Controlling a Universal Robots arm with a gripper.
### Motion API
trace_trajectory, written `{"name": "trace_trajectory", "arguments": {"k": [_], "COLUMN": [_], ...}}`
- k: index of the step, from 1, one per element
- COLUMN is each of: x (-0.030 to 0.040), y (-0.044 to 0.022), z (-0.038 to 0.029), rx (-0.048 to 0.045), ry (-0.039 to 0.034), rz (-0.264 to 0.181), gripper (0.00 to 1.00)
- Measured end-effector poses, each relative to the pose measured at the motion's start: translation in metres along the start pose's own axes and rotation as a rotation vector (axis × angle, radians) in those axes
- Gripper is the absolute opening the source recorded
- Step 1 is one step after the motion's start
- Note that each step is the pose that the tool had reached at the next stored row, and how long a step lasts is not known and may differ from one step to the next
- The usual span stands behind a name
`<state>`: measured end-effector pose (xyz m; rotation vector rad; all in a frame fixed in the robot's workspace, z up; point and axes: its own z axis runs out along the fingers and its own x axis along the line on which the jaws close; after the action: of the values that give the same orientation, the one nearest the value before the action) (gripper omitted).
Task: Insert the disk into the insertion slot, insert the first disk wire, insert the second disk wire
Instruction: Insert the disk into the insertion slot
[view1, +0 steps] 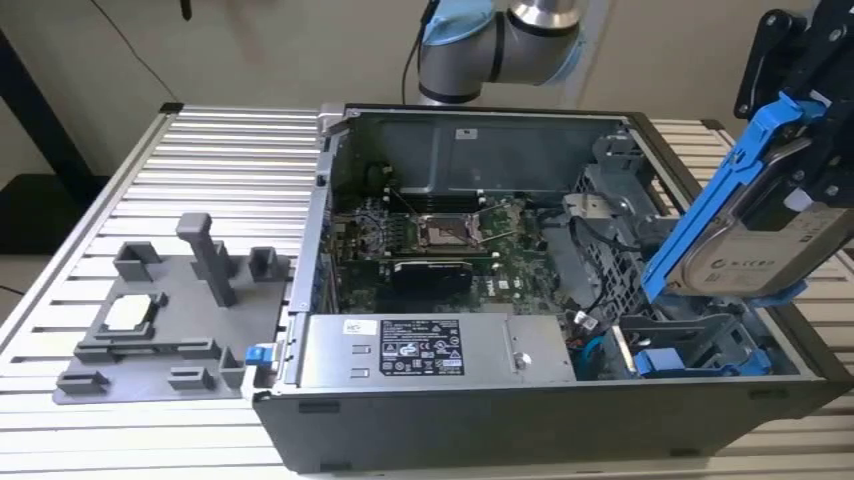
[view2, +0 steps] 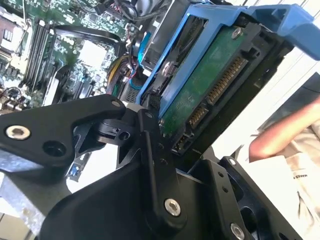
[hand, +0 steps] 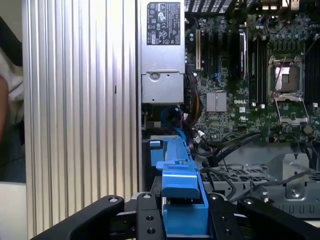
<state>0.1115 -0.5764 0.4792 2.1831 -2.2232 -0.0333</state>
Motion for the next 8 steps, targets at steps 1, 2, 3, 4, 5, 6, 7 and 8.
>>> {"name": "trace_trajectory", "arguments": {"k": [1,2,3,4,5,6,7,8], "x": [0.0000,0.0001,0.0001,0.0001,0.0001,0.0001,0.0002,0.0002], "y": [-0.0001,-0.0001,-0.0002,-0.0002,-0.0003,-0.0004,-0.0004,-0.0005], "z": [0.0010,0.0021,0.0031,0.0041,0.0051,0.0060,0.0070,0.0080], "rx": [0.0006,0.0010,0.0016,0.0021,0.0026,0.0032,0.0037,0.0044], "ry": [0.0000,-0.0001,0.0000,0.0000,-0.0001,-0.0001,-0.0001,-0.0001], "rz": [0.000,0.000,0.000,0.000,0.000,0.000,0.000,0.000], "gripper": [0.33,0.33,0.33,0.33,0.33,0.33,0.33,0.33]}}
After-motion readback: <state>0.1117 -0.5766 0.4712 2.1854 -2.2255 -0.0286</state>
